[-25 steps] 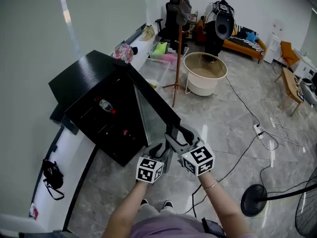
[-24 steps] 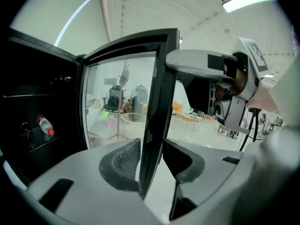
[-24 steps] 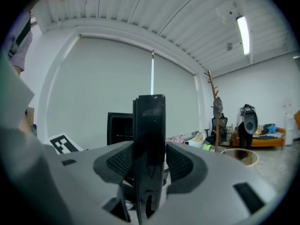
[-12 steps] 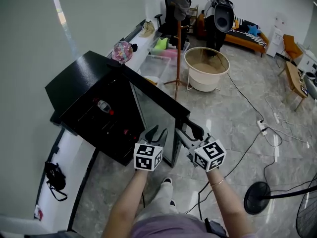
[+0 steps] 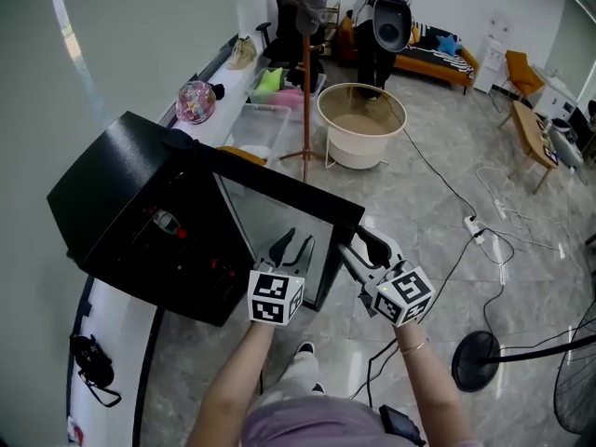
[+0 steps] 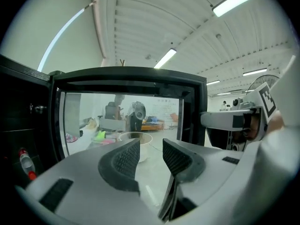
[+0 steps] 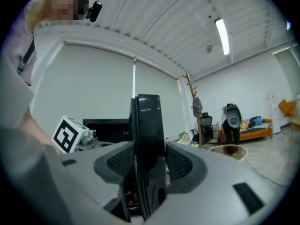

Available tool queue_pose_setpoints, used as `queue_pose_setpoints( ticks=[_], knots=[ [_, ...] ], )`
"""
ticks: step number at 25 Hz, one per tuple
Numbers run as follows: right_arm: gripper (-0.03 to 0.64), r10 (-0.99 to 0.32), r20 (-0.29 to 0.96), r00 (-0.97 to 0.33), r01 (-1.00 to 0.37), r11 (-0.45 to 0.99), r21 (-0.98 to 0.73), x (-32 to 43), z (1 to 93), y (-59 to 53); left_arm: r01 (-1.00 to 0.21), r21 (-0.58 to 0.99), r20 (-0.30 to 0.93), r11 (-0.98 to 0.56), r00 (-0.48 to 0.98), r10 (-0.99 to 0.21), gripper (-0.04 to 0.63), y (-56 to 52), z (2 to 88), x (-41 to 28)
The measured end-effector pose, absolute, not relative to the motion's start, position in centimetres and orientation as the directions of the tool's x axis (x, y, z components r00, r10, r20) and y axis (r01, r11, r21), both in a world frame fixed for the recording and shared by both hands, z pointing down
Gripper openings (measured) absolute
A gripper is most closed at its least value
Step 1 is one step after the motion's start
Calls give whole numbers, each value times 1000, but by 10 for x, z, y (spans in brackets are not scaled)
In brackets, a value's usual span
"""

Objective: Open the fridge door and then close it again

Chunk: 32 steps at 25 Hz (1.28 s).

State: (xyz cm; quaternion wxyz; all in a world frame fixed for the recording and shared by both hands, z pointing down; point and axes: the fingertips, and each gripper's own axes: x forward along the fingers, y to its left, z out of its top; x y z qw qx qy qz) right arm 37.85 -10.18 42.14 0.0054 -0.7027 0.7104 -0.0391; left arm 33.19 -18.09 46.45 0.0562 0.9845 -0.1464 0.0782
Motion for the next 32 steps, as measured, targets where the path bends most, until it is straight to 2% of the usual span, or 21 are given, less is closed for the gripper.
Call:
queue_pose_setpoints(
  ticks=[18, 32],
  knots=[
    [206, -985, 79, 151, -985, -156, -70, 451, 436, -138, -250, 157, 147, -956, 963, -228, 135, -214, 467, 391],
    [206, -980, 61, 189, -977, -194, -93, 496, 435, -174, -255, 139, 169, -957, 958, -230, 127, -236, 468, 423]
  ],
)
